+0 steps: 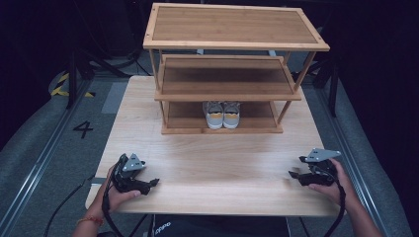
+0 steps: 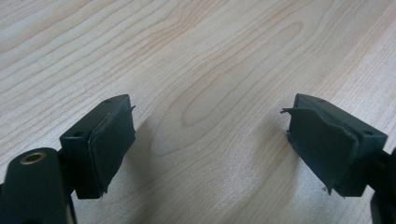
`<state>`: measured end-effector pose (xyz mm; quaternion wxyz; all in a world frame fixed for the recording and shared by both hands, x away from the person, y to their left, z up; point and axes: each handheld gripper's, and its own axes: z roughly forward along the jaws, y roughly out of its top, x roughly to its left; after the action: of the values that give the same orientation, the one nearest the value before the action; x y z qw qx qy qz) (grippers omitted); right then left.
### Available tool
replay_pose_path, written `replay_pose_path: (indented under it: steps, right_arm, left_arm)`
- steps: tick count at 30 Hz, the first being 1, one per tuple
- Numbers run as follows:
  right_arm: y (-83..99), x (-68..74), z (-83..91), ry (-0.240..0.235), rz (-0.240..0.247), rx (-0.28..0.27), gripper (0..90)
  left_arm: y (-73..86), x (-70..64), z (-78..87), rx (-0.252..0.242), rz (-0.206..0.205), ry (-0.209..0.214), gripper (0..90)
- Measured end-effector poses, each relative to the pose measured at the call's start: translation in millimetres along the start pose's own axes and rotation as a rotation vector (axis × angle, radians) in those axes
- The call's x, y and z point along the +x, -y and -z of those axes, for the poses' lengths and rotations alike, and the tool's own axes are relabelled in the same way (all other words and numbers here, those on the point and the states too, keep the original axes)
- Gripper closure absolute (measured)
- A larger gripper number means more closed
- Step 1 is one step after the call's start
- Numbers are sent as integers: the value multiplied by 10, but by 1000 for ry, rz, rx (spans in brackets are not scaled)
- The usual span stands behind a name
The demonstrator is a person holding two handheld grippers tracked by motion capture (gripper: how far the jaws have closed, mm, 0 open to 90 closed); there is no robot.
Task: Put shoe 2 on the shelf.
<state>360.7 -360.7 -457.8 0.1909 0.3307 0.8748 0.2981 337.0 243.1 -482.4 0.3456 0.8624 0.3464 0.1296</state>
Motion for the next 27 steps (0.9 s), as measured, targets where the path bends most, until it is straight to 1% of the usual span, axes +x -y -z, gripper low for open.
replay_pose_path:
  steps: [4, 10, 11, 12, 13, 14, 15, 16, 17, 19, 24, 27]
  right_arm:
    - [182, -43, 53, 12, -44, -7, 275]
    - [437, -102, 97, 14, -138, -40, 262]
    - [486, -117, 105, 3, -165, -59, 259]
    - [486, -117, 105, 3, -165, -59, 259]
    - [512, -123, 111, 0, -180, -67, 255]
    - [562, -136, 119, -4, -204, -86, 248]
    - [588, -140, 122, -3, -215, -100, 249]
    - [625, -139, 125, 6, -234, -126, 249]
    - [629, -142, 127, 15, -237, -125, 252]
    - [625, -141, 122, 32, -239, -118, 238]
    - [623, -142, 119, 32, -242, -118, 238]
    - [621, -135, 116, 40, -248, -119, 236]
  left_arm:
    - [0, 0, 0, 0, 0, 0, 151]
    - [0, -1, 0, 0, 0, -1, 151]
    - [0, -1, 0, 0, 0, -1, 151]
    - [0, -1, 0, 0, 0, -1, 151]
    - [0, -1, 0, 0, 0, -1, 151]
    - [0, -2, 0, 0, 1, -2, 151]
    - [0, -3, -1, 0, 1, -3, 151]
    - [0, -3, -1, 0, 1, -3, 151]
    - [-1, -1, 0, 1, -3, -5, 151]
    - [0, -5, -2, 0, 3, -5, 151]
    - [-1, -4, 0, 1, -2, -8, 151]
    - [-3, -8, 6, 9, 2, -10, 150]
